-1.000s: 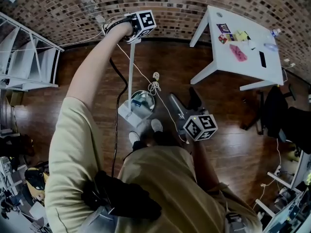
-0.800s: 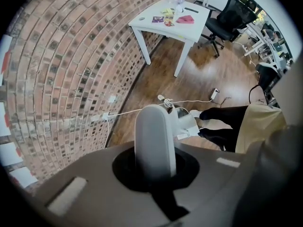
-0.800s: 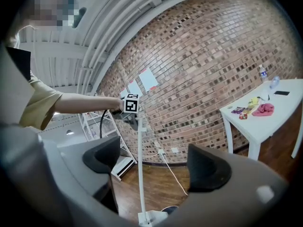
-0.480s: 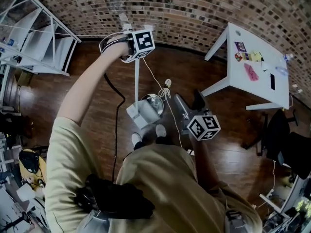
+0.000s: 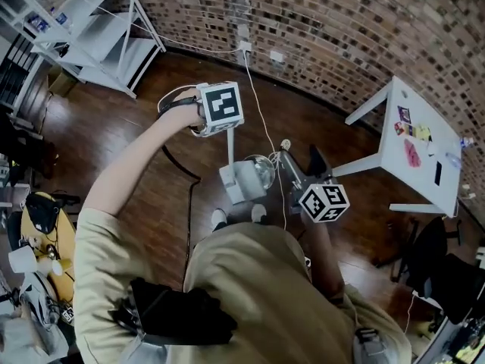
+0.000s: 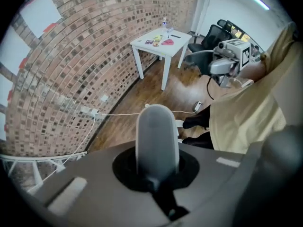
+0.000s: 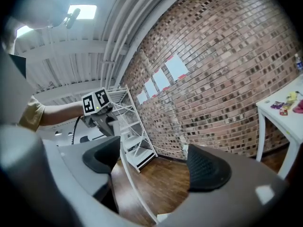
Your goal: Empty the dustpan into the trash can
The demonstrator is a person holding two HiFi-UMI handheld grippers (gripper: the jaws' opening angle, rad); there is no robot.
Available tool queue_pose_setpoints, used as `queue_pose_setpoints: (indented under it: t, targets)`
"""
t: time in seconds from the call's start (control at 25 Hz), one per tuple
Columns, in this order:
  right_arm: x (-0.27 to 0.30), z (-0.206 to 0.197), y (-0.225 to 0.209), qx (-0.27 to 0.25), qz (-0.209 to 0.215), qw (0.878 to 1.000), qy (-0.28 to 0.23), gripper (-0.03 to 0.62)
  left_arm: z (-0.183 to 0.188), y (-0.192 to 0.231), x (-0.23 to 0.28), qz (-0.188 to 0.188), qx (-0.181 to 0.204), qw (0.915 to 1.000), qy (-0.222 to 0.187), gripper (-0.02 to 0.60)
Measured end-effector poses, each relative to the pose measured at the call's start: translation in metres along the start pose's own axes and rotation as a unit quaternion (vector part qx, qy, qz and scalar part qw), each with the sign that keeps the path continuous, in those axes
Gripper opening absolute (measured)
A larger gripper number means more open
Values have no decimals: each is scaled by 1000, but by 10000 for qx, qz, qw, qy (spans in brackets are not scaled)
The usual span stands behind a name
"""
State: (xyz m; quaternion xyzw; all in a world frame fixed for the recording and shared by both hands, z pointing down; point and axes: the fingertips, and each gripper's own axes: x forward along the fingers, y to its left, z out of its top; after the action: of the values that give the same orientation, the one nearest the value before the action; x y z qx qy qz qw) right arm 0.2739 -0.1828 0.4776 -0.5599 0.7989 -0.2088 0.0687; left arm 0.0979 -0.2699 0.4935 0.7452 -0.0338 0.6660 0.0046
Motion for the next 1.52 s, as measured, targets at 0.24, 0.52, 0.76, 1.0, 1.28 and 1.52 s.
queue_pose_setpoints:
  t: [0.24, 0.52, 0.76, 1.0, 1.28, 1.52]
  targets:
    - [30, -2, 49, -192, 388, 9990, 135, 431, -63, -40, -20, -653, -338, 9965, -395, 1]
    - [61, -14, 91, -368, 738, 9960, 341, 431, -119, -64, -46, -753, -757, 9914, -751, 1]
    - [77, -19, 116, -457, 952, 9935, 417, 431, -178, -69, -70, -585, -1246, 9877, -737, 1]
    - [84, -30, 126, -491, 1017, 9920, 559, 431, -238, -64, -87, -292, -2011, 9767, -697, 1]
    - [89, -37, 137, -508, 1122, 9902, 665, 431, -281, -55, -73, 141, -2810, 9569, -715, 0]
    - [91, -29, 144, -485, 1117, 9914, 476, 431, -301, -41, -37, 428, -3673, 9238, -988, 0]
